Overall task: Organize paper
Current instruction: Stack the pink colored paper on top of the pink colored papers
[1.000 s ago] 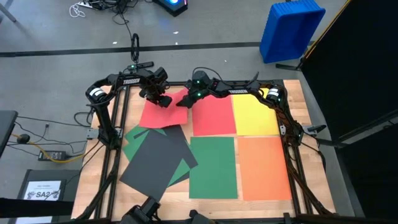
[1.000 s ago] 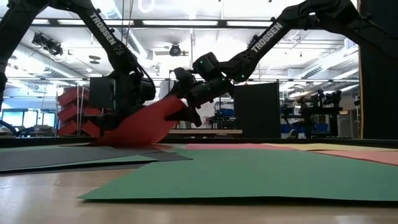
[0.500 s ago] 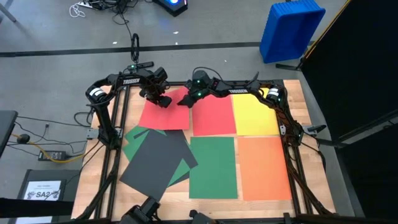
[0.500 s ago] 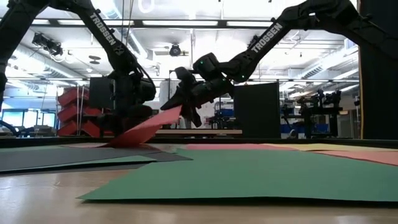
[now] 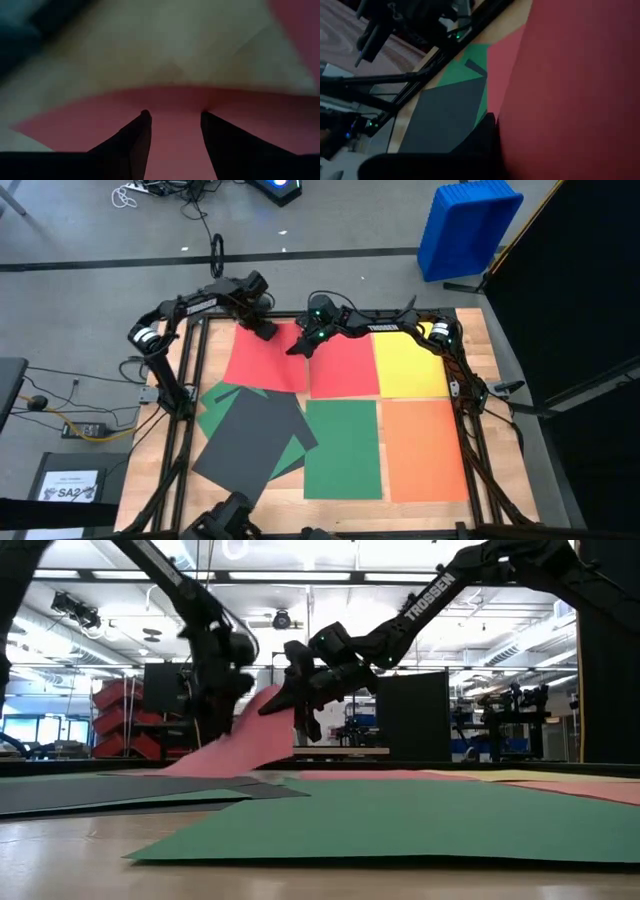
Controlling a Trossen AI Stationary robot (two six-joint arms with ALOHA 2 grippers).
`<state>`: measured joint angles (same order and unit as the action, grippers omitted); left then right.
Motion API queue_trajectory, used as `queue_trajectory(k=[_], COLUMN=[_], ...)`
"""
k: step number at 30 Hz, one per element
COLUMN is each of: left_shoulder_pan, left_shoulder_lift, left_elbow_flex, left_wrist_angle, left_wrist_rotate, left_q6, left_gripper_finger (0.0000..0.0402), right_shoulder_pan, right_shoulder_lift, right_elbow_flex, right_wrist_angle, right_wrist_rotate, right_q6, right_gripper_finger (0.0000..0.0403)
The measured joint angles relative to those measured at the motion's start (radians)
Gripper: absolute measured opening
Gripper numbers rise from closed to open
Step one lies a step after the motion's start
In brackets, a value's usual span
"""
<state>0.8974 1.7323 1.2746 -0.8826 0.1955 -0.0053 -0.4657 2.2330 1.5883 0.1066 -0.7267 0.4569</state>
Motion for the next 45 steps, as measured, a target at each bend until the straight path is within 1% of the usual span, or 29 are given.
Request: queue_trajectory(k=[3, 6, 11, 16, 18, 21, 23, 26, 29, 34, 39, 45], left_shoulder_pan=[0.0, -0.006, -0.028, -0.087, -0.113, -0.142, -0.152, -0.156, -0.152, -0.151, -0.13, -0.109], left_shoulder_lift=[-0.078, -0.137, -0.191, -0.188, -0.188, -0.188, -0.188, -0.188, -0.188, -0.177, -0.111, -0.058], left_elbow_flex=[0.025, 0.046, 0.076, 0.092, 0.094, 0.094, 0.099, 0.105, 0.105, 0.105, 0.103, 0.102], left_wrist_angle=[0.004, 0.005, 0.005, -0.008, -0.002, -0.009, -0.025, -0.045, -0.045, -0.049, -0.052, -0.058], left_wrist_rotate=[0.0, 0.002, 0.08, 0.154, 0.165, 0.174, 0.21, 0.222, 0.223, 0.232, 0.288, 0.322], left_q6=[0.045, 0.116, 0.242, 0.391, 0.435, 0.45, 0.467, 0.495, 0.503, 0.55, 0.563, 0.596], left_gripper_finger=[0.0156, 0.0158, 0.0159, 0.0159, 0.0159, 0.0159, 0.0159, 0.0159, 0.016, 0.018, 0.0203, 0.0205], right_shoulder_pan=[0.012, 0.023, 0.034, 0.051, 0.06, 0.071, 0.076, 0.084, 0.09, 0.099, 0.111, 0.119], right_shoulder_lift=[-0.024, -0.063, -0.116, -0.151, -0.157, -0.159, -0.159, -0.159, -0.159, -0.159, -0.159, -0.159], right_elbow_flex=[0.0, 0.0, 0.0, 0.0, 0.0, 0.0, 0.0, 0.0, 0.0, 0.0, 0.0, 0.0], right_wrist_angle=[-0.048, -0.129, -0.236, -0.324, -0.354, -0.379, -0.392, -0.402, -0.403, -0.403, -0.403, -0.419], right_wrist_rotate=[0.006, 0.049, 0.093, 0.145, 0.16, 0.18, 0.189, 0.214, 0.218, 0.219, 0.22, 0.232], right_q6=[-0.042, -0.11, -0.195, -0.255, -0.272, -0.284, -0.291, -0.302, -0.304, -0.304, -0.304, -0.304], right_gripper_finger=[0.0, 0.0, 0.0, 0.0, 0.0, 0.0, 0.0, 0.0, 0.0, 0.0, 0.0, 0.0])
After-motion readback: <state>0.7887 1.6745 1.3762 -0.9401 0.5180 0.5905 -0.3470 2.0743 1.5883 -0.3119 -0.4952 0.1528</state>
